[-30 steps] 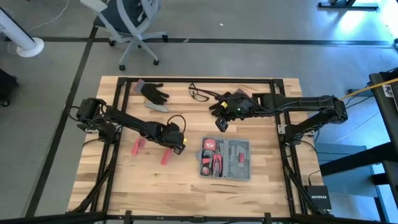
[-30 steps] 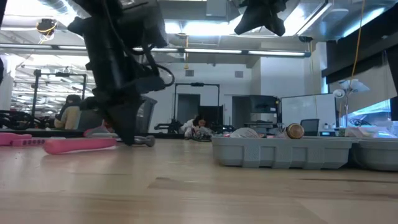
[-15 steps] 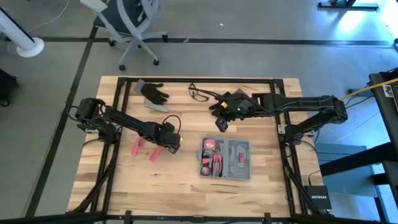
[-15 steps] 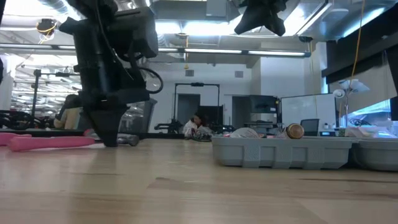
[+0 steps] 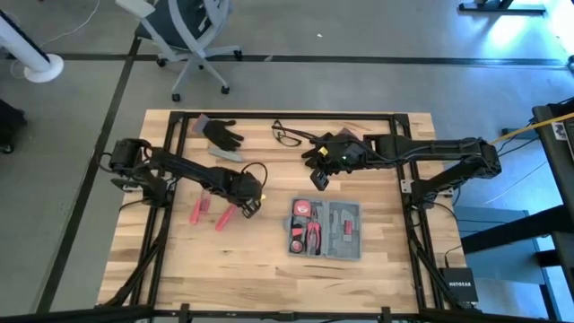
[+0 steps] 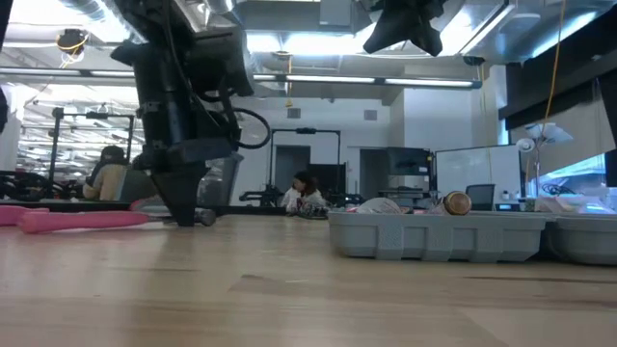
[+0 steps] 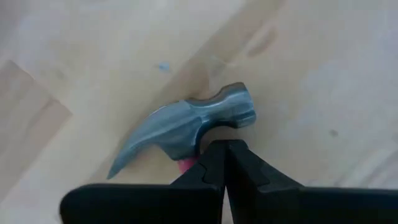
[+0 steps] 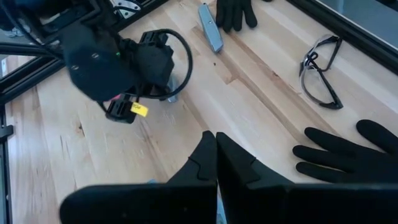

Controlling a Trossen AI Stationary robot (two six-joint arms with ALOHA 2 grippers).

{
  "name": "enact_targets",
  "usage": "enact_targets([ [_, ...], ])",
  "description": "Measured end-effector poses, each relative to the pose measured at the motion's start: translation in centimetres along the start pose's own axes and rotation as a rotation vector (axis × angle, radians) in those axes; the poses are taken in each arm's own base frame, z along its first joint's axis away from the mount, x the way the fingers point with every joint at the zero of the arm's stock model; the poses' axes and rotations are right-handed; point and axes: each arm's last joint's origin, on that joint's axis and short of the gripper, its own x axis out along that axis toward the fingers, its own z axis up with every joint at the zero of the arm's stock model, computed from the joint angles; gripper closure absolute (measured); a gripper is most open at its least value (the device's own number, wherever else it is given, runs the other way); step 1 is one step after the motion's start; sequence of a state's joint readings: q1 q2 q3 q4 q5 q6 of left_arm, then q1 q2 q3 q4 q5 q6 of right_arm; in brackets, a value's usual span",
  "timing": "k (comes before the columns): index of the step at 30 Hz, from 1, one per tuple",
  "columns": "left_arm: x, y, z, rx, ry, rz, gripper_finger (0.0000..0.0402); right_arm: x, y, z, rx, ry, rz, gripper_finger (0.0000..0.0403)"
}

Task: Prefit tool cases
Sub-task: Remove the orange hammer from the gray prefit tool case

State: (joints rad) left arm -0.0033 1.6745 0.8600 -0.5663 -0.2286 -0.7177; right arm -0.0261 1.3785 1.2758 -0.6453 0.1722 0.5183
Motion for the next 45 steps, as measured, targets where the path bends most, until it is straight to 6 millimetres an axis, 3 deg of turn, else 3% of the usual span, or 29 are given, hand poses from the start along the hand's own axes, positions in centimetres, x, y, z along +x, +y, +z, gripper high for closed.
enact_targets([
  [10,0.1,1.4,0.4,0.059,0.033,0.07,0.0402,0.0,0.0,0.0,0.011,0.004,0.007,0.0403],
  [16,-1.4,0.1,1.1,0.041,-0.056,-0.084,0.0402,0.0,0.0,0.0,0.011,0.004,0.007,0.0403],
  [23,-2.8,-0.8,2.3,0.157,-0.104,-0.114,0.0401,0.0,0.0,0.0,0.004,0.003,0.006,0.0403],
  [31,-3.8,1.1,4.7,0.283,-0.154,0.071,0.0402,0.0,0.0,0.0,0.001,0.004,0.006,0.0403],
  [38,-2.6,3.1,6.0,0.499,-0.093,0.015,0.0402,0.0,0.0,0.0,0.001,0.004,0.006,0.0403],
  [45,-2.2,4.9,6.7,0.579,-0.053,0.024,0.0402,0.0,0.0,0.0,0.01,0.004,0.007,0.0403],
])
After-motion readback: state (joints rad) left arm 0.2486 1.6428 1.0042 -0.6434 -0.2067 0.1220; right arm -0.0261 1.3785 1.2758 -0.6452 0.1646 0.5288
